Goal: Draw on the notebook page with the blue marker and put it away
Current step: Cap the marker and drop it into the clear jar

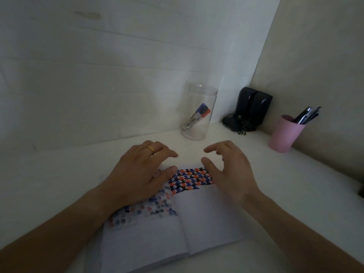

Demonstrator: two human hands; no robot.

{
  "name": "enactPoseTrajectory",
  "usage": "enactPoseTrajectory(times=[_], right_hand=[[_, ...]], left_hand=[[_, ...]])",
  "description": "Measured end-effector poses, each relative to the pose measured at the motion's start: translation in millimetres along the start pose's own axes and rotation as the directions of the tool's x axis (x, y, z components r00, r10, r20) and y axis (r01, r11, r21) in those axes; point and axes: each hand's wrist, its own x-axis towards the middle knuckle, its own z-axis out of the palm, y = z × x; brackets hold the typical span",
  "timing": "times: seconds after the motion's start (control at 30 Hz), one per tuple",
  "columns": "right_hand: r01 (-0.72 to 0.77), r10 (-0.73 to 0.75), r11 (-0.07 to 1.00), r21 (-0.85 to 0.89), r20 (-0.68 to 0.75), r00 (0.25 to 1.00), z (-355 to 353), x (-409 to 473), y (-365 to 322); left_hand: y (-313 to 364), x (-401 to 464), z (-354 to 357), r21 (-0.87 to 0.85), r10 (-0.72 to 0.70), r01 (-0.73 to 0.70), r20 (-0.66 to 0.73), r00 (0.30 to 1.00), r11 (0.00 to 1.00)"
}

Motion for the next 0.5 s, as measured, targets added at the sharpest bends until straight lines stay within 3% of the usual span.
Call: enactPoseTrajectory(times=[0.27, 0.5], right_hand=[[-0.038, 0.046, 0.998, -0.059, 0.139, 0.989, 13, -25, 15], [-0.018, 0.036, 0.995, -0.102, 0.182, 0.983, 16, -27, 17]], left_hand=[[-3, -1, 8, -0.085, 0.111, -0.094, 0.224, 0.968, 0.992], [-7, -2, 15, -0.094, 0.103, -0.081, 0.261, 0.96, 0.992]])
